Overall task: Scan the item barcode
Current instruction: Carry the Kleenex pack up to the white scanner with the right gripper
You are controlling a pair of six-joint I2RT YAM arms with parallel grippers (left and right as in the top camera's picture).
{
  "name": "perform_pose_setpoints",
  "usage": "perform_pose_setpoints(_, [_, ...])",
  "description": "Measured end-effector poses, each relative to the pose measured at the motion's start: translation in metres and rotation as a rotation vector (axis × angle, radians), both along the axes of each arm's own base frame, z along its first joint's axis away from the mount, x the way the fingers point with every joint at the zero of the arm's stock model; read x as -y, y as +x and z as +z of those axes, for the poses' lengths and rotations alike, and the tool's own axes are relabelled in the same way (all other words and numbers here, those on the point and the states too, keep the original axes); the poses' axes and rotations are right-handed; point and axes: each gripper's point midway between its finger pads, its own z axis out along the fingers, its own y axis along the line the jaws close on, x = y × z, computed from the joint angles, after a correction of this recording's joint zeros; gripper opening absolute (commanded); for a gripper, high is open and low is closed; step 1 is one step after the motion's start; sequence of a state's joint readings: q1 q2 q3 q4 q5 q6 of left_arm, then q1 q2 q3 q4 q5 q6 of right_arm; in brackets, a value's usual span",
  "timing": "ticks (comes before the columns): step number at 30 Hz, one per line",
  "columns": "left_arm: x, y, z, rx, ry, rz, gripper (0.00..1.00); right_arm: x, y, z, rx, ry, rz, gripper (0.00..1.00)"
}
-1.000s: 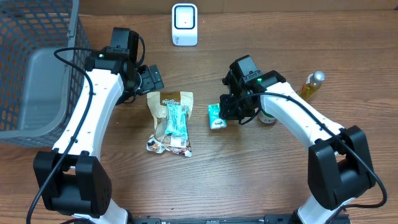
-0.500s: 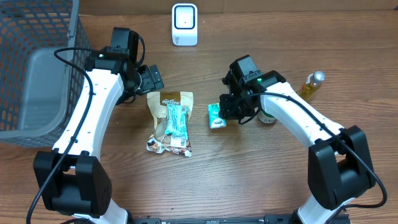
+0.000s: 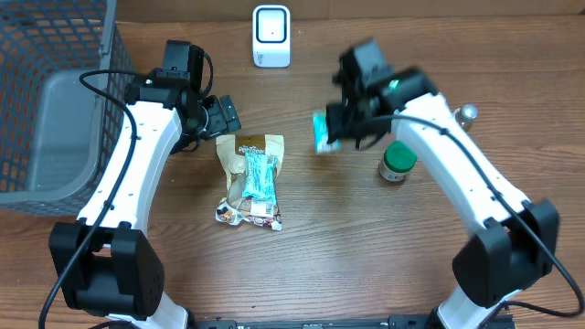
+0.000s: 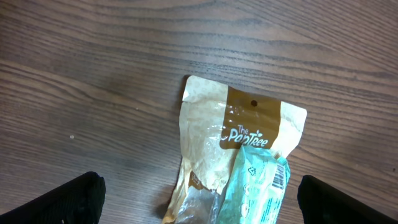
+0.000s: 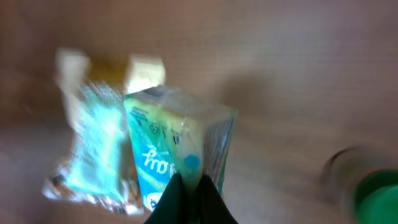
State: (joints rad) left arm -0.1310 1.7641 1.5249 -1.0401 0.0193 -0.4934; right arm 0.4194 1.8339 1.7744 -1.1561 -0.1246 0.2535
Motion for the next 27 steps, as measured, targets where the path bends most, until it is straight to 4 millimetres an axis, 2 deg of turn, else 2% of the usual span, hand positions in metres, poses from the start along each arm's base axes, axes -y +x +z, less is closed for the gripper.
perform_pose_setpoints(2, [0.0,0.0,0.0,0.0,0.0,0.0,1.0,-0.001,0.017,0.038,0.112,0.004,0.0,0.04])
perform_pose_setpoints(3, [0.0,0.0,0.0,0.0,0.0,0.0,1.0,-0.002,0.028,0.065,0.196,0.009,0.008,0.04])
perform_pose_setpoints(6, [0.0,0.0,0.0,0.0,0.0,0.0,1.0,-0.004,0.053,0.118,0.404,0.007,0.022,0.04])
perform_pose_setpoints(8, [0.0,0.0,0.0,0.0,0.0,0.0,1.0,-0.007,0.07,0.148,0.552,-0.008,0.004,0.04])
perform_pose_setpoints(11, [0.0,0.0,0.0,0.0,0.0,0.0,1.0,-0.01,0.084,0.171,0.68,-0.043,-0.017,0.04])
perform_pose_setpoints(12, [0.0,0.0,0.0,0.0,0.0,0.0,1.0,-0.012,0.087,0.176,0.71,-0.057,-0.015,0.12])
perform_pose_setpoints(13, [0.0,0.0,0.0,0.0,0.0,0.0,1.0,-0.014,0.089,0.179,0.732,-0.067,-0.013,0.13])
perform_pose_setpoints(15, [0.0,0.0,0.0,0.0,0.0,0.0,1.0,-0.02,0.096,0.184,0.777,-0.077,-0.007,0.11])
perform_pose_setpoints(16, [0.0,0.0,0.0,0.0,0.0,0.0,1.0,-0.023,0.1,0.184,0.791,-0.077,-0.002,0.04])
perform_pose_setpoints(19, [0.0,0.0,0.0,0.0,0.0,0.0,1.0,-0.036,0.113,0.179,0.819,-0.058,0.018,0.04])
perform_pose_setpoints(23, [0.0,0.0,0.0,0.0,0.0,0.0,1.0,-0.048,0.129,0.165,0.827,-0.043,0.028,0.04])
perform_pose_setpoints(27, [0.0,0.0,0.0,0.0,0.0,0.0,1.0,-0.053,0.137,0.136,0.775,-0.072,0.049,0.04])
